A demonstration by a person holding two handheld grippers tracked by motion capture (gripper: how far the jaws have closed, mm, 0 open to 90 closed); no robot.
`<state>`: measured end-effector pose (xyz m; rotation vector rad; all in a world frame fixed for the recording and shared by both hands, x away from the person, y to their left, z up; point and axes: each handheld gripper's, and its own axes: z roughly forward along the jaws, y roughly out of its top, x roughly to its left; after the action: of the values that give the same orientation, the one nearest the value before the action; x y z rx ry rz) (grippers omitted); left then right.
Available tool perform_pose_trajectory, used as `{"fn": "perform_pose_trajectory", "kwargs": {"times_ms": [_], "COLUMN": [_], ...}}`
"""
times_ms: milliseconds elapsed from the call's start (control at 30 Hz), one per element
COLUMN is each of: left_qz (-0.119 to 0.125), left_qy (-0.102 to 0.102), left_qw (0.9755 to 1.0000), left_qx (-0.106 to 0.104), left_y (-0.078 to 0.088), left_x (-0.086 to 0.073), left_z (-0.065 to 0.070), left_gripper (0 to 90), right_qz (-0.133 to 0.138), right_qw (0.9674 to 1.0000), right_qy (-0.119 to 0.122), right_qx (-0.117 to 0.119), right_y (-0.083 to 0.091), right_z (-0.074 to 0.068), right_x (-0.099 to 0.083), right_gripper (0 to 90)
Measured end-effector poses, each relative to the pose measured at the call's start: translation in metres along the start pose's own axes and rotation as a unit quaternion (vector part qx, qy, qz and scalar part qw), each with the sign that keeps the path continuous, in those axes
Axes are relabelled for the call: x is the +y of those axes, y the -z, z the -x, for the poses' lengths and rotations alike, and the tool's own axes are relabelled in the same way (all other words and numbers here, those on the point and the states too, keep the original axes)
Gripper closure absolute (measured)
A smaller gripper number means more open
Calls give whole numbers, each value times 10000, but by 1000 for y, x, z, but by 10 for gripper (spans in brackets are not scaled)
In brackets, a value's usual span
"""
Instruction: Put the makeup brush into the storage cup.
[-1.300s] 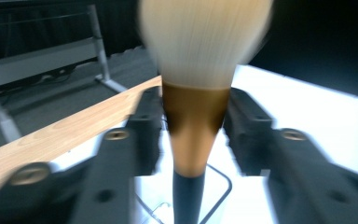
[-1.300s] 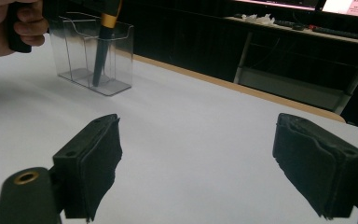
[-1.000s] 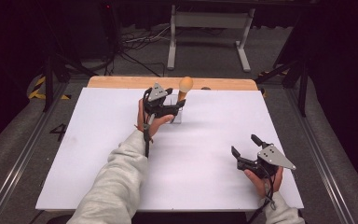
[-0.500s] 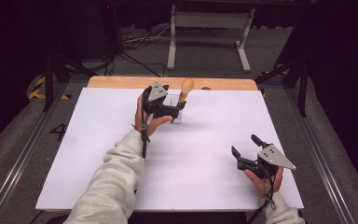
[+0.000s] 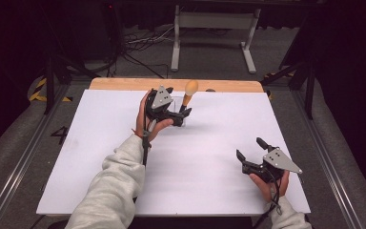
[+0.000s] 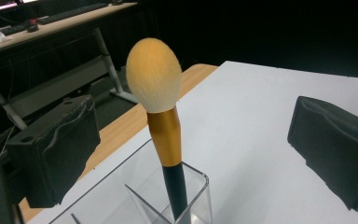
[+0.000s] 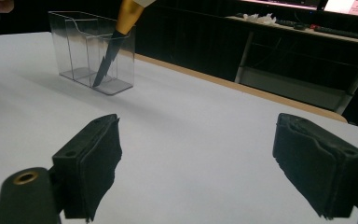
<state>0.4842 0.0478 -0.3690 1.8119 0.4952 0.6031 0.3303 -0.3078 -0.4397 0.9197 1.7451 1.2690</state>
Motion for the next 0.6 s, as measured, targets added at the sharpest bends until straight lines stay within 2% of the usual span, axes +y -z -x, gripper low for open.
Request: {"fn": "perform_pose_trajectory", "kwargs": {"times_ms": [67, 133, 200, 300, 600], "left_qz": [-53, -50, -64, 15, 51], "left_qy": [-80, -71, -114, -111, -73], "left_qw": [9999, 9999, 9998, 9996, 9996], "left_qx": [57, 63, 154, 254, 255], "left_y": [2, 4, 7, 12, 24], "left_x": [1, 0, 0, -1, -5], "left_z": [1, 2, 2, 2, 0], "left_gripper": [26, 19, 16, 13, 15], "right_qz": [0, 1, -11, -19, -31], "right_qw": [10000, 10000, 10000, 10000, 10000], "right_qy": [2, 1, -11, -1, 6], "right_qx": [1, 8, 5, 8, 6], "right_y": [0, 0, 0, -1, -1], "right_z": [0, 0, 0, -1, -1], "right_x": [0, 0, 0, 0, -1], "right_gripper": [156, 156, 156, 156, 156]}}
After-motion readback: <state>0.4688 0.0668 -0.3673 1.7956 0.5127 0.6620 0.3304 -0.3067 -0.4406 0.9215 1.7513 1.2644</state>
